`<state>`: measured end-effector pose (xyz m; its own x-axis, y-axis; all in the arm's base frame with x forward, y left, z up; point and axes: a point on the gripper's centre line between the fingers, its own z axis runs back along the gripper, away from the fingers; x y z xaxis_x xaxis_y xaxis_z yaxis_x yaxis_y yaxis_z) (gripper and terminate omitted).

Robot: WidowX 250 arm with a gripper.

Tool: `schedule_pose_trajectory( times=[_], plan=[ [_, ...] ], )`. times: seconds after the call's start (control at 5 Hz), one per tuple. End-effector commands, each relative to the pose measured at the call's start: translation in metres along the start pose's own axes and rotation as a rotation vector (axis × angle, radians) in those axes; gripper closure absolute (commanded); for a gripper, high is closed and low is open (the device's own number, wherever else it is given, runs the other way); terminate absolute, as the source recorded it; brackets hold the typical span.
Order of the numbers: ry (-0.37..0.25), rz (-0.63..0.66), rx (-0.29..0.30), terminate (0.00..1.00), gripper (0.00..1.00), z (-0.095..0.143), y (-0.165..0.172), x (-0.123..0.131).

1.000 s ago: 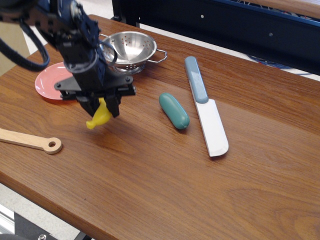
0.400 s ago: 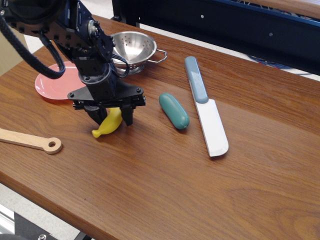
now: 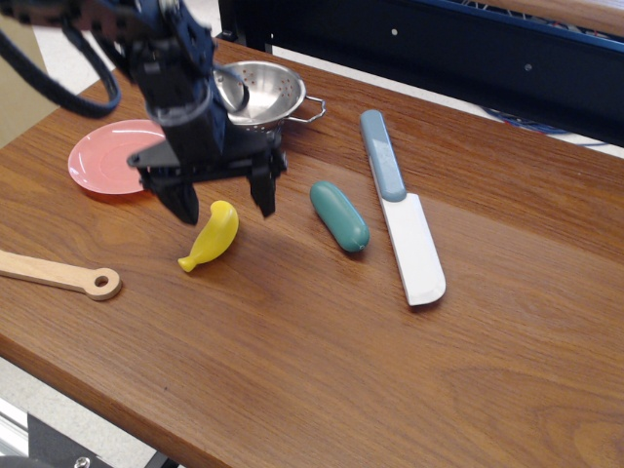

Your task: Take banana out of colander

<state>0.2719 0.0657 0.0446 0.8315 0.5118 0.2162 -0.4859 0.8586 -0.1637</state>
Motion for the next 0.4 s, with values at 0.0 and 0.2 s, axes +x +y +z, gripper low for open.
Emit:
schedule_pose_trajectory(
  times=[0.0,0.2],
  plan=[
    [-0.069,-0.068,-0.033,0.00,0.00,0.0368,-0.0050,0.0211],
    [-0.069,-0.068,-0.033,1.00,0.00,0.0368,-0.0050,0.0211]
  ],
)
